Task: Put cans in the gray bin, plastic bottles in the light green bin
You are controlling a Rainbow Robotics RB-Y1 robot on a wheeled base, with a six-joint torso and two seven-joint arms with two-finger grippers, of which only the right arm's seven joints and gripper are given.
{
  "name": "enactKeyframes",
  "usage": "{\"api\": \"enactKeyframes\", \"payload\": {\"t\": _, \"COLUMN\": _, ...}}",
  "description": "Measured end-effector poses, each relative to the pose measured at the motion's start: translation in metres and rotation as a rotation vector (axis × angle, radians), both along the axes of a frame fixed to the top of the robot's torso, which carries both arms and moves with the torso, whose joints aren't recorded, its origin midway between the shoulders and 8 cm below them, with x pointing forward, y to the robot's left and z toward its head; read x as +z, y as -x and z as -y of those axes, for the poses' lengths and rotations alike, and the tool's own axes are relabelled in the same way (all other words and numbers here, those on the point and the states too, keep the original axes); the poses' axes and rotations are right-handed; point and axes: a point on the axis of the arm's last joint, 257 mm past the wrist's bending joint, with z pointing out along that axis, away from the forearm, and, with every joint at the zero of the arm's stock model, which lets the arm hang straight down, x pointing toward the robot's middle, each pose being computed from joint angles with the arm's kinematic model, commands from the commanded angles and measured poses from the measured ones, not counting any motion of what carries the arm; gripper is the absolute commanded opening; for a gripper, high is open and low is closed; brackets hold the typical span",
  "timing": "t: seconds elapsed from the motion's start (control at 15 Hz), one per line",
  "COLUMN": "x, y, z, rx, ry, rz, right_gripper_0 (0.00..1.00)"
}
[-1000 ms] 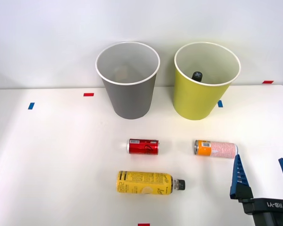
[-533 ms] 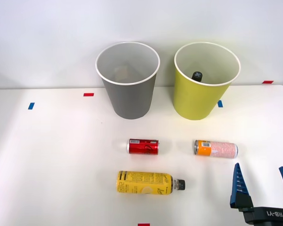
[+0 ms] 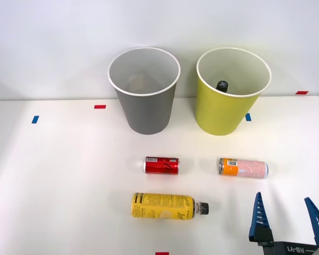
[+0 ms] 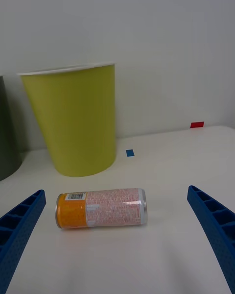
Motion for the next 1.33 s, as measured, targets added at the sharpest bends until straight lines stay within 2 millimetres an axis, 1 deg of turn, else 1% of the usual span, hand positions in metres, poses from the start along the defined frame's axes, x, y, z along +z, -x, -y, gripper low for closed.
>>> {"api": "enactKeyframes", "payload": {"t": 0.13, "x": -0.008, "y": 0.007, "z": -0.003, "rx": 0.009, "ry": 0.018, "rz": -0.008, "right_gripper_0": 1.0}}
{"api": "enactKeyframes", "payload": {"t": 0.4, "x": -0.018, "y": 0.019, "z": -0.005, "rx": 0.022, "ry": 0.047, "rz": -0.041, "right_gripper_0": 1.0}}
{"api": "enactKeyframes", "payload": {"t": 0.87, "x": -0.039, "y": 0.052, "z": -0.024, "rx": 0.051, "ry": 0.074, "rz": -0.128, "right_gripper_0": 1.0}}
{"api": "enactKeyframes", "payload": {"t": 1.07, "x": -0.047, "y": 0.065, "z": -0.032, "rx": 0.047, "ry": 0.161, "rz": -0.17, "right_gripper_0": 1.0}}
{"api": "enactKeyframes", "payload": {"t": 1.33, "x": -0.056, "y": 0.082, "z": -0.043, "rx": 0.061, "ry": 0.125, "rz": -0.214, "right_gripper_0": 1.0}}
